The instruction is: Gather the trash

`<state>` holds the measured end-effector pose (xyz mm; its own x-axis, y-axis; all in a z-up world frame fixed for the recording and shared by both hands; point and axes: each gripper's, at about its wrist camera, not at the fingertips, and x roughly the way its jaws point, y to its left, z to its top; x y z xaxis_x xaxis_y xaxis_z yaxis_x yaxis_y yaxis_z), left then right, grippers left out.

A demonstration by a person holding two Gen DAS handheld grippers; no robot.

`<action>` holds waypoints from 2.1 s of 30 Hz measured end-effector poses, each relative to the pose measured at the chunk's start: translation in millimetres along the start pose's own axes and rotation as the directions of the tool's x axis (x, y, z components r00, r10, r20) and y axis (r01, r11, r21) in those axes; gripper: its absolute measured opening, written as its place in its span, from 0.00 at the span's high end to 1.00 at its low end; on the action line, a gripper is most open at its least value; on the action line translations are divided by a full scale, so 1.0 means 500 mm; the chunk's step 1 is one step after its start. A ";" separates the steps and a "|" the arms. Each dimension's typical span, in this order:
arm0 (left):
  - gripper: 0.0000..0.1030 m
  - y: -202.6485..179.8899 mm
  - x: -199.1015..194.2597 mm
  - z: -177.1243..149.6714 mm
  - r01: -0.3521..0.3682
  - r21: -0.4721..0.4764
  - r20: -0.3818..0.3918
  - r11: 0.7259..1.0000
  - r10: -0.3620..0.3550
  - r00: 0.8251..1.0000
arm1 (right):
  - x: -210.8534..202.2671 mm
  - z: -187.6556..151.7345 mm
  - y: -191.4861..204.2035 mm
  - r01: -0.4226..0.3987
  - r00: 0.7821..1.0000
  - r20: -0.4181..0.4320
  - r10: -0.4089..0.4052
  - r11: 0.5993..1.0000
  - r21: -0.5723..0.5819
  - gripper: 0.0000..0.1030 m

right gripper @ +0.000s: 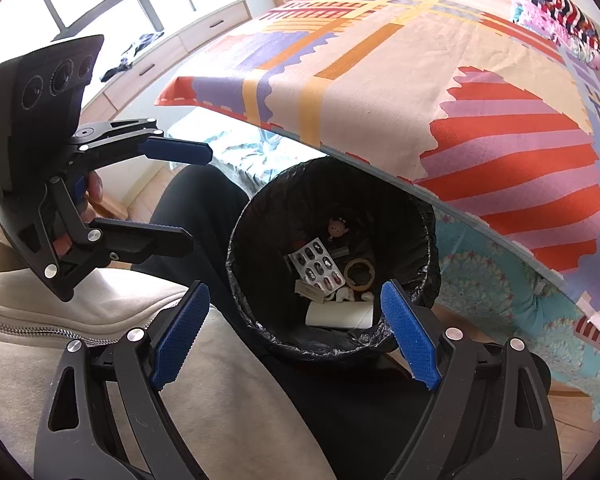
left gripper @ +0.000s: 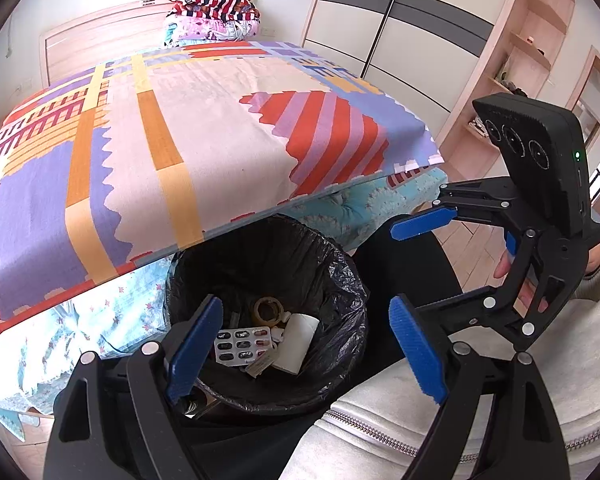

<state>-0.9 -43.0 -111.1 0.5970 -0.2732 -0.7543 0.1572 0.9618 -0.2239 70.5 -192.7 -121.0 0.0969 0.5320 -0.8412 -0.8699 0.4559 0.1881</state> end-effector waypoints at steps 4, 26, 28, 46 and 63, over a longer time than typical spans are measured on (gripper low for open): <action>0.20 0.000 0.002 0.000 0.001 0.001 -0.001 1.000 -0.001 1.000 | 0.000 0.001 0.001 -0.001 1.000 0.000 0.001 1.000 0.000 0.15; 0.20 -0.002 0.009 -0.003 0.007 0.001 -0.004 1.000 -0.007 1.000 | 0.000 0.001 0.005 -0.002 1.000 0.001 0.002 1.000 -0.007 0.15; 0.20 -0.002 0.010 -0.003 0.007 0.001 -0.004 1.000 -0.007 1.000 | 0.000 0.001 0.004 -0.001 1.000 0.001 0.001 1.000 -0.007 0.15; 0.20 -0.004 0.013 -0.006 0.012 0.000 -0.003 1.000 -0.012 1.000 | 0.000 0.001 0.002 -0.001 1.000 0.002 0.001 1.000 -0.001 0.15; 0.20 -0.006 0.013 -0.006 0.013 0.001 0.001 1.000 -0.013 1.000 | 0.003 0.003 0.007 -0.005 1.000 -0.001 0.005 1.000 -0.011 0.15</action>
<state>0.4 -47.6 -117.0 0.5957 -0.2854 -0.7508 0.1659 0.9583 -0.2326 68.2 -189.0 -120.9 0.0918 0.5338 -0.8406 -0.8757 0.4451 0.1871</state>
